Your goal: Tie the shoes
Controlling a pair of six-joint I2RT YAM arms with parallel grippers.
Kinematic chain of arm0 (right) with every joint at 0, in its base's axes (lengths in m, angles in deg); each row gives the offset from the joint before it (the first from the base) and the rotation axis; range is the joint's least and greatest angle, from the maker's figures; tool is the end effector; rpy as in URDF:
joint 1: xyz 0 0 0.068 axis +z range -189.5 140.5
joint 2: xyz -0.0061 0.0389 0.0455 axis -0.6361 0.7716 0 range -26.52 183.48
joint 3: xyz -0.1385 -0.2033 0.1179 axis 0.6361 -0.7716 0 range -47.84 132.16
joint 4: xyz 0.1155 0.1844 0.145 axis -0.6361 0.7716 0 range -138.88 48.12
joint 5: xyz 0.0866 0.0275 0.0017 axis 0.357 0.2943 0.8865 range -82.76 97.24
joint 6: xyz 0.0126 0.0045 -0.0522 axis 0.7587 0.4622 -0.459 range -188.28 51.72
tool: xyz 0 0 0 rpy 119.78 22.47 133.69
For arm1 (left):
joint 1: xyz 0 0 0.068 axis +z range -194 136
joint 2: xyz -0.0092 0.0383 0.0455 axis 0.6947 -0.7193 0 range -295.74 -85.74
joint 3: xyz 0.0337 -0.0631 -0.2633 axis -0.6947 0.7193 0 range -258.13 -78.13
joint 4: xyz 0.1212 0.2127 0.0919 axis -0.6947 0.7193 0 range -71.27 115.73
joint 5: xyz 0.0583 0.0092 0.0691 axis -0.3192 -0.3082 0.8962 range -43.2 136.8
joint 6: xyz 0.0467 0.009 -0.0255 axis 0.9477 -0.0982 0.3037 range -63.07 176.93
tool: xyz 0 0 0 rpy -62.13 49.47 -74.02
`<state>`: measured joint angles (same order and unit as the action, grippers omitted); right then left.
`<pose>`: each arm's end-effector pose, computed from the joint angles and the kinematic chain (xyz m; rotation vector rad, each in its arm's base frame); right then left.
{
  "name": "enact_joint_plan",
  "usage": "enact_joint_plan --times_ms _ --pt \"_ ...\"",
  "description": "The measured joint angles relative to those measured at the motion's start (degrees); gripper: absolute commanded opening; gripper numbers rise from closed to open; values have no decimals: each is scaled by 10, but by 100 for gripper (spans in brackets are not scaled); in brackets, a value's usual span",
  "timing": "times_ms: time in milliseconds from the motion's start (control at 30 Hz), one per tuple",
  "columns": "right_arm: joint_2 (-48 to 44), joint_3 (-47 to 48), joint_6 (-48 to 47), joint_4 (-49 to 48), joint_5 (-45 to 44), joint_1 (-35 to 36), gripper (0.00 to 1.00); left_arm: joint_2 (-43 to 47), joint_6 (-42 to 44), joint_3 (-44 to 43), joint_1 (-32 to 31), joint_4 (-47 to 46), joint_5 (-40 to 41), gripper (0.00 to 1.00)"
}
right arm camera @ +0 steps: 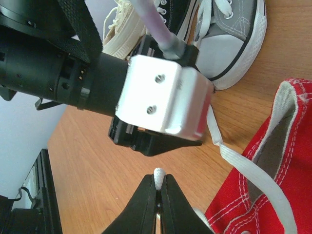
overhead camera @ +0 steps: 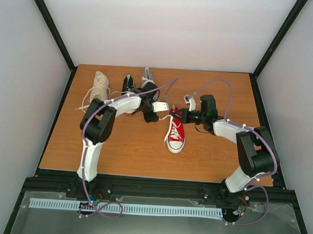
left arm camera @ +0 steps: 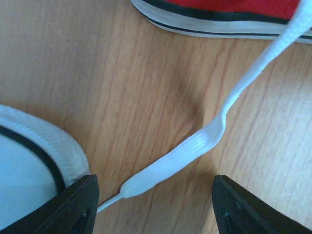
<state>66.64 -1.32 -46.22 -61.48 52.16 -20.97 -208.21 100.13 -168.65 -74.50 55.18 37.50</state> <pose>0.3037 0.1283 0.1847 -0.4111 2.1913 1.2458 0.3775 -0.2290 0.1560 1.6803 2.1711 -0.1642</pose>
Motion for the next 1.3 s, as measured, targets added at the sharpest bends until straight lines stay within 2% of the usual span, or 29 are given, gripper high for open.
enact_joint_plan --times_ms 167,200,233,267,367,400,567,700,900,933,967,1000,1067,1167,1300 --pt "0 0 0 3 -3 0 3 -18 14 -16 -5 -1 3 66" --pt "0 0 -1 4 -3 0 3 -19 17 -17 -5 -1 0 64" --pt "0 0 -2 6 -4 0 3 -20 19 -17 -5 -1 -3 58" --pt "0 0 -2 7 -4 0 3 -20 21 -17 -5 -1 -5 47" --pt "0 0 -2 9 -5 0 3 -22 25 -18 -5 -1 -6 6" --pt "0 0 -2 9 -5 0 3 -22 28 -18 -5 -1 -3 2" --pt "0 0 -2 9 -9 0 3 -3 40 17 -5 -21 -3 1" --pt "0 0 -2 9 -13 0 3 47 42 64 -5 -9 -11 1" --pt "0 0 -2 9 -22 0 3 145 41 84 -5 32 -59 1" --pt "0 0 -2 9 -24 0 3 162 41 84 -5 45 -75 2" --pt "0 0 -2 9 -25 0 3 174 41 83 -7 56 -85 14" --pt "0 0 -2 9 -26 0 3 180 40 83 -8 62 -91 30" --pt "0 0 -2 9 -27 0 3 184 36 85 -12 59 -91 49" --pt "0 0 -2 9 -28 0 3 162 30 85 -15 43 -73 60" --pt "0 0 -2 9 -29 0 3 71 14 34 -18 31 -64 69"
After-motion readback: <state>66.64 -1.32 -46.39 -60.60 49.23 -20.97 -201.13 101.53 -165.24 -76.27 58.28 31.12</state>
